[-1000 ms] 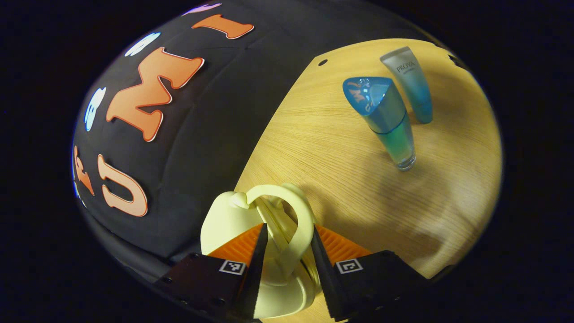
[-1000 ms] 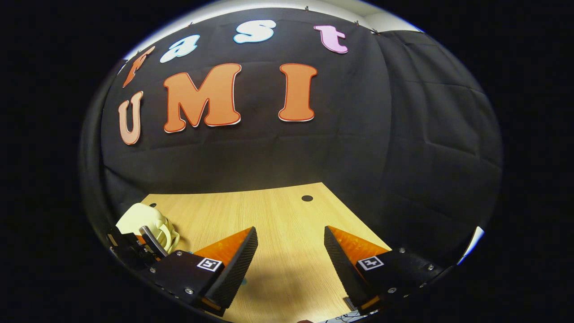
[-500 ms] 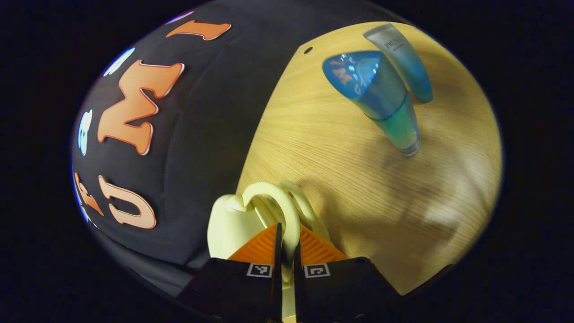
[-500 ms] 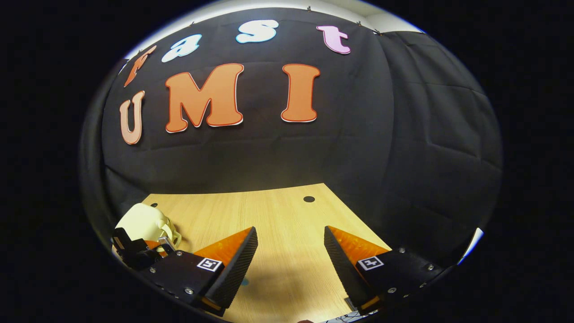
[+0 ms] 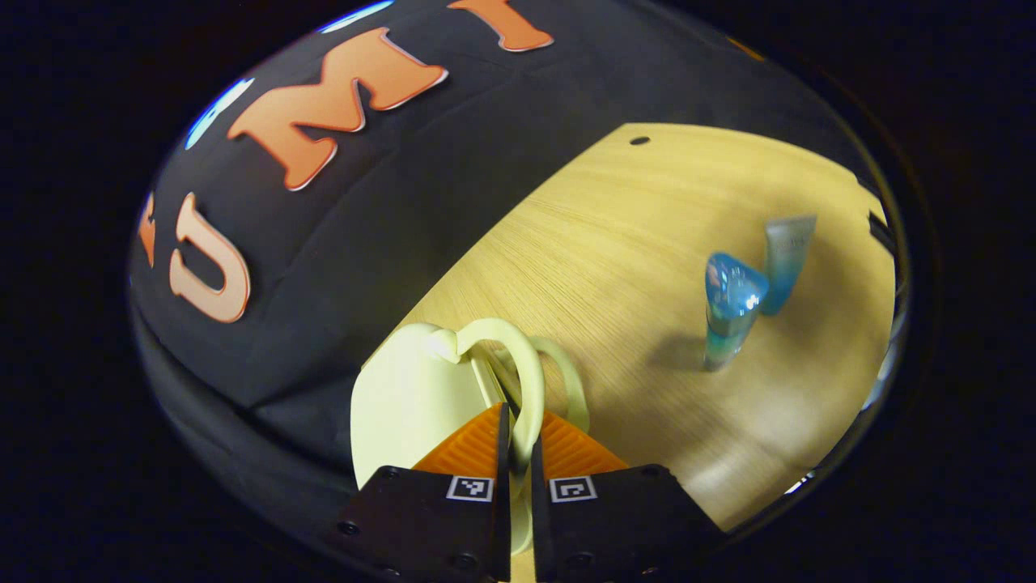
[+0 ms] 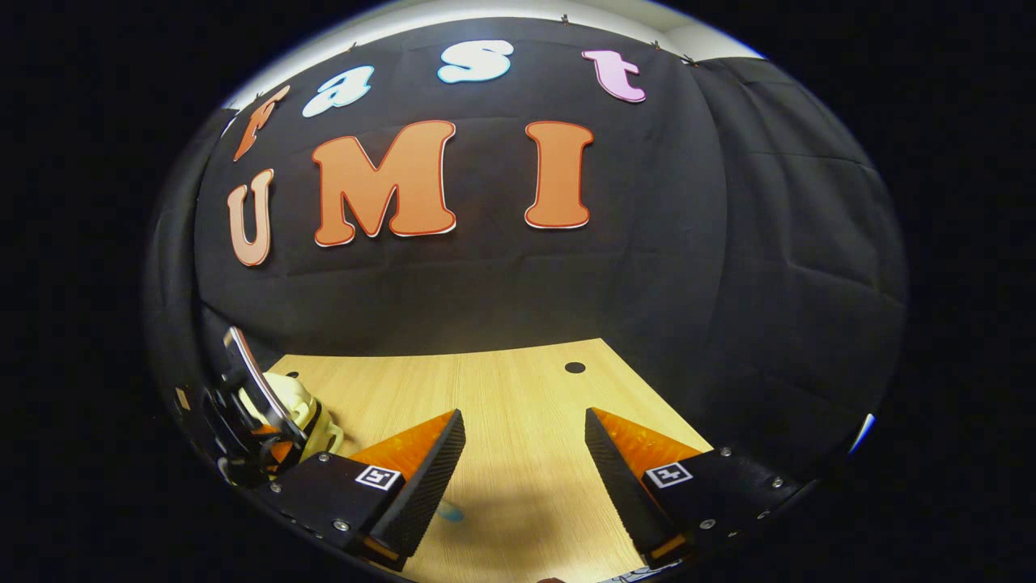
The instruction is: First open the suitcase, pack the skin care products into it, and then close the suitcase.
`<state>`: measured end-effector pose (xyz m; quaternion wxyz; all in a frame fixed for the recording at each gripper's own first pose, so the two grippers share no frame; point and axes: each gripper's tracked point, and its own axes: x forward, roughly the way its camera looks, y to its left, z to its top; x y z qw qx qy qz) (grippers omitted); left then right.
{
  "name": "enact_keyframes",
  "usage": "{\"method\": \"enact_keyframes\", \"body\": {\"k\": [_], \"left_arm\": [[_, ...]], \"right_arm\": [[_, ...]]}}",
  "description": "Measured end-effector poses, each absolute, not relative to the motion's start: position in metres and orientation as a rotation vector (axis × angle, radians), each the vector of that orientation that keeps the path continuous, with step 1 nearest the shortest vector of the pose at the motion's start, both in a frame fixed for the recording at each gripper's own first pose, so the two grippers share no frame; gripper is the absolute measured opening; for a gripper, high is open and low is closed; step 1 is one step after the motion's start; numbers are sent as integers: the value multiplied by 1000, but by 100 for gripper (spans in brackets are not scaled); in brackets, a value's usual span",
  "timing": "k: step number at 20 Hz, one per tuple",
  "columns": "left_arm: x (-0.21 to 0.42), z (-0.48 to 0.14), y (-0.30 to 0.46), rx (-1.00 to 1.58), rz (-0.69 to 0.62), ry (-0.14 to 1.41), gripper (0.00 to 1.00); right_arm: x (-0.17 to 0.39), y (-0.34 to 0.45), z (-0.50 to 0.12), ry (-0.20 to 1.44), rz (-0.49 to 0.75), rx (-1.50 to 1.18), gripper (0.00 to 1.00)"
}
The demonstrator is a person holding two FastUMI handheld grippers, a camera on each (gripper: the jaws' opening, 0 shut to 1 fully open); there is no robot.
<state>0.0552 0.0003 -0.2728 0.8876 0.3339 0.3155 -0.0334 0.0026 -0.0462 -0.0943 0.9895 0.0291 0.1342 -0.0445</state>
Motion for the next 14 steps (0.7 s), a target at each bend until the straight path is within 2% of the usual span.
{"method": "enact_keyframes", "body": {"k": [6,11,14], "left_arm": [[46,-212,19,369,-45,603,11],[27,-154,82,215,-29,507,11],[18,-138,138,213,15,476,11]], "right_arm": [[8,-28,-80,238,-57,52,95],[15,5,-69,217,-45,95,95],[15,31,-62,213,-41,127,95]]}}
